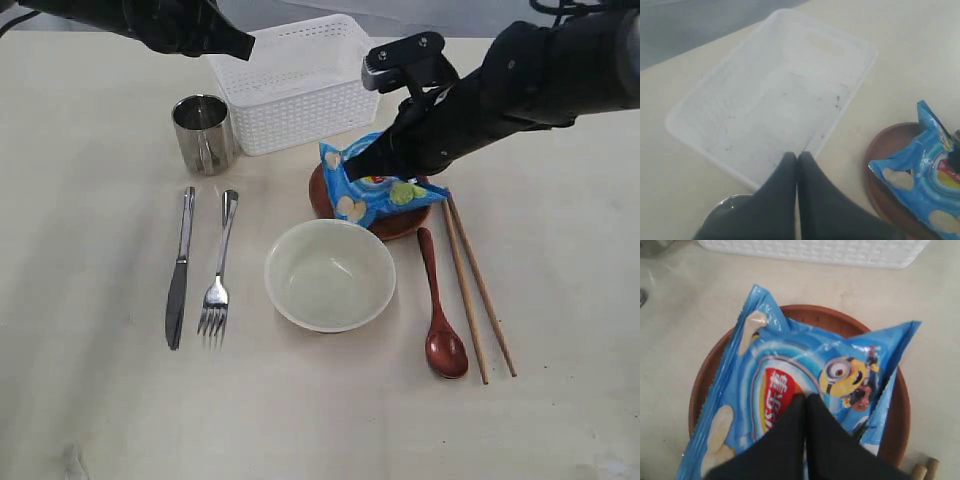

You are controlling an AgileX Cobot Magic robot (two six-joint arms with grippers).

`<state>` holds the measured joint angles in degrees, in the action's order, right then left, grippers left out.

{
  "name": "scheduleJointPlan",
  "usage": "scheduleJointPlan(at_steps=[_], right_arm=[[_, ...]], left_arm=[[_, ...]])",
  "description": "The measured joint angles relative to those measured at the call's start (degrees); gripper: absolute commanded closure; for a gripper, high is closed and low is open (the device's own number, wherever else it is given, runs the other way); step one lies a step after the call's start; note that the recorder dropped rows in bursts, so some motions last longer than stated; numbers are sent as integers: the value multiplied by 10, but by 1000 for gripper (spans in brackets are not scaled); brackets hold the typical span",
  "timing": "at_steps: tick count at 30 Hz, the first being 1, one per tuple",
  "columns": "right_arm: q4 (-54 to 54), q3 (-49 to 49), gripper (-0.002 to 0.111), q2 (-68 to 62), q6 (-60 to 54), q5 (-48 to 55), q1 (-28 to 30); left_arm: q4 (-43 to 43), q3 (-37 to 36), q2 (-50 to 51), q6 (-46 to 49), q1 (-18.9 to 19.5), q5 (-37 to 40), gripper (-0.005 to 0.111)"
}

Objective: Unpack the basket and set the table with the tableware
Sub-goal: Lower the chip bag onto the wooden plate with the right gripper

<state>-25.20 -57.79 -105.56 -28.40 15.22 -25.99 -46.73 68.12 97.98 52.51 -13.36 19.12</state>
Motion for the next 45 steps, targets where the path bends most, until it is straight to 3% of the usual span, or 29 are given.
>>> scheduleJointPlan(at_steps=[16, 45], right_arm=[[-6, -7, 108, -54, 1, -18, 0], [-5, -9, 108, -79, 2, -90, 54]], left_arm=[[0, 0, 0, 0, 0, 0, 107], [0, 0, 0, 0, 0, 0, 107]])
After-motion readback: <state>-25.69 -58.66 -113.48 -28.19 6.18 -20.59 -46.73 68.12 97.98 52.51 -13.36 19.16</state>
